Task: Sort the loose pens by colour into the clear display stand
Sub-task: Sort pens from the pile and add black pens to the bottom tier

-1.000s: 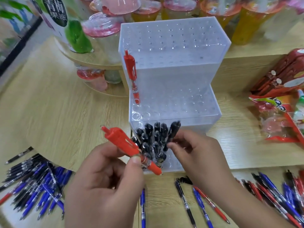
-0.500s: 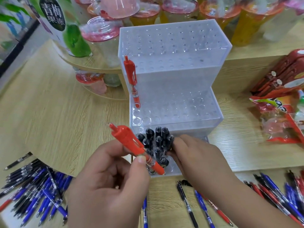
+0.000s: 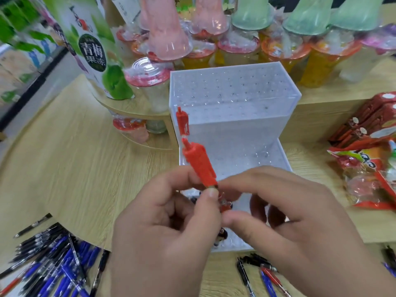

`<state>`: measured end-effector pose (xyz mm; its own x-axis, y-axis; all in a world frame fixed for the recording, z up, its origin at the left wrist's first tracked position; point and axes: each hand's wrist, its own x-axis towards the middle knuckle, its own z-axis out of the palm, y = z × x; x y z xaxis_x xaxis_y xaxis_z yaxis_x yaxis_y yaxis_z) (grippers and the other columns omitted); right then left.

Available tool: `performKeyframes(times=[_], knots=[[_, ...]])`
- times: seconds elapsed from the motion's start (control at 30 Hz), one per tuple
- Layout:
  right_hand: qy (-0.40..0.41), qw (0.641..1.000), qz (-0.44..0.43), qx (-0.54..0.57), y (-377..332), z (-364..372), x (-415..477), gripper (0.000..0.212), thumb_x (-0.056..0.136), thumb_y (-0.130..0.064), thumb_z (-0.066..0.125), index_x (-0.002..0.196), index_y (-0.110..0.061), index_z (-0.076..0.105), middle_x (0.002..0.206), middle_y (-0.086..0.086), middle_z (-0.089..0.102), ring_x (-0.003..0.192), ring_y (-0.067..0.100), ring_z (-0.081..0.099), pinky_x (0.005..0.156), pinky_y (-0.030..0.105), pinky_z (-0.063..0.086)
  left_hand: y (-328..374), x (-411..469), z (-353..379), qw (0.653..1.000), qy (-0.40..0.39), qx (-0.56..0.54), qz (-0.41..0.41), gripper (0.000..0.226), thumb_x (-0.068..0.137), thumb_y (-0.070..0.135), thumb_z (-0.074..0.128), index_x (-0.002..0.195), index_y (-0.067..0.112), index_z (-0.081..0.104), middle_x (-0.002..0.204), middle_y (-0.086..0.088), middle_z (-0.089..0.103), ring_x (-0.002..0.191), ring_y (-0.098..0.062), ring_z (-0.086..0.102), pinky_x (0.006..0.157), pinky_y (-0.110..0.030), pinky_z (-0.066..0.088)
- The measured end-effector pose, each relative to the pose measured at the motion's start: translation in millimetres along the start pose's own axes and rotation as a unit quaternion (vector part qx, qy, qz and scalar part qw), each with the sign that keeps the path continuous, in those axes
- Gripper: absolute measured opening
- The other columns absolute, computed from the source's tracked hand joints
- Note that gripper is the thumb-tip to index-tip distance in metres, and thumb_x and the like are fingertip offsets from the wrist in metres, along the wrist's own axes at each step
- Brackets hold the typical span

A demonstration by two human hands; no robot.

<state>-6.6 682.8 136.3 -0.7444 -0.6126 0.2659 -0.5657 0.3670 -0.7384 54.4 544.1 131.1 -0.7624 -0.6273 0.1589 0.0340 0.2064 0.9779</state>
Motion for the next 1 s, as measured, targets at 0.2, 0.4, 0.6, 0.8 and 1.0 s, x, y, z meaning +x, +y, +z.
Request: performKeyframes(times=[0.2,0.4,0.6,0.8,1.0], knots=[[0.032,0.999,-0.002,0.012,1.5,-0.1,37.7,0.008,0.075,-0.039,0.078,0.074,-0.040,0.070,0.062,-0.031,0.057,0.048,0.003,0.050,0.047,0.003,0.032,6.7,16.2,-1.5,1.000,0.005,-0.017,0.006,0.020,0.069,0.032,0.086,0.079,0.045,0.076,0.059,-0.012,0.065,0.045,-0.011,0.050,0.045,-0.019,0.040],[0.067,0.995,0.033,0.066,14.8,14.9,68.5,0.006,0.080,-0.031,0.074,0.077,-0.034,0.072,0.056,-0.029,0.058,0.046,0.003,0.050,0.046,0.006,0.032,-18.2,49.0,-13.1,0.999,0.002,-0.001,-0.046,0.010,0.083,0.020,0.075,0.084,0.029,0.079,0.061,0.013,0.068,0.050,0.001,0.052,0.052,-0.012,0.043],[0.091,0.993,0.043,0.063,25.2,33.9,81.8,0.003,0.081,-0.030,0.075,0.083,-0.027,0.075,0.058,-0.028,0.059,0.050,0.000,0.053,0.048,0.005,0.034,-56.7,47.5,-20.4,0.986,-0.024,0.097,-0.135,0.015,0.084,0.037,0.074,0.098,0.036,0.072,0.085,0.028,0.069,0.061,-0.002,0.060,0.055,-0.008,0.043],[0.091,0.992,0.069,0.062,30.2,48.1,85.8,0.005,0.080,-0.038,0.072,0.083,-0.034,0.073,0.072,-0.025,0.068,0.059,0.001,0.058,0.056,0.009,0.039,-65.9,45.1,-15.0,0.982,-0.034,0.079,-0.169,0.015,0.085,0.033,0.074,0.099,0.033,0.073,0.084,0.020,0.071,0.070,-0.009,0.067,0.057,-0.009,0.048],[0.001,0.988,0.083,-0.131,29.5,58.6,83.2,0.013,0.084,-0.047,0.064,0.093,-0.038,0.068,0.070,-0.025,0.058,0.059,-0.007,0.046,0.055,0.016,0.037,-67.5,43.2,-18.2,0.982,-0.041,0.054,-0.175,0.015,0.085,0.038,0.072,0.100,0.035,0.073,0.088,0.016,0.072,0.075,0.000,0.065,0.062,-0.011,0.046]])
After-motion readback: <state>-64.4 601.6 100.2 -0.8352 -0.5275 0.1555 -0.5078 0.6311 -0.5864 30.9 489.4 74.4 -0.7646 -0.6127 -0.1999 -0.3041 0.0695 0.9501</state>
